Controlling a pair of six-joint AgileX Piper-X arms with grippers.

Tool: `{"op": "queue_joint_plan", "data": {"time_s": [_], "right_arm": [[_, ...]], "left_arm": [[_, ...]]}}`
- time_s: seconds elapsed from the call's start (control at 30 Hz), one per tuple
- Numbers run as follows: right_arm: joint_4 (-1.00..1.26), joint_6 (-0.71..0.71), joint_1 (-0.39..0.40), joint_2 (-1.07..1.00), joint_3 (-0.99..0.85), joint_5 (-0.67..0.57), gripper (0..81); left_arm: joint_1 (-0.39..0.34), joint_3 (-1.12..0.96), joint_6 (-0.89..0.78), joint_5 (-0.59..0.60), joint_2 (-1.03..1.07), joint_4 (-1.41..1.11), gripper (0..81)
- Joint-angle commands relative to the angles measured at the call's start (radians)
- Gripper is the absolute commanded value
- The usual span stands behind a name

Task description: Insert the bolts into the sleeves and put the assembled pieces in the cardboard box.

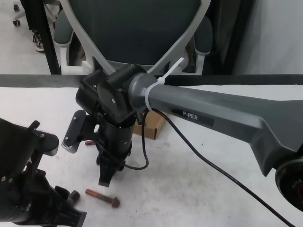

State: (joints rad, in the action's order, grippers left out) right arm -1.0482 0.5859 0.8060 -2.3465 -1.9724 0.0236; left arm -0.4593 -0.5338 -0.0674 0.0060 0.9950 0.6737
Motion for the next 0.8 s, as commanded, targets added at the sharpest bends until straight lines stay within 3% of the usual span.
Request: {"op": "queue_joint_plan", "data": {"time_s": [0.0,0.53,0.77], "right_arm": [[-0.031,-0.002,-0.003,-0.002,-0.011,-0.015,39.6],[-0.174,-0.020,-0.003,0.043,-0.035,0.062,39.6],[-0.284,-0.091,-0.003,0.085,-0.035,-0.077,39.6]], "left_arm": [[-0.003,0.000,-0.007,0.004,0.000,-0.009,44.7],[-0.003,0.000,-0.007,0.004,0.000,-0.009,44.7],[-0.001,0.000,0.006,-0.080,0.000,-0.005,44.7]]}}
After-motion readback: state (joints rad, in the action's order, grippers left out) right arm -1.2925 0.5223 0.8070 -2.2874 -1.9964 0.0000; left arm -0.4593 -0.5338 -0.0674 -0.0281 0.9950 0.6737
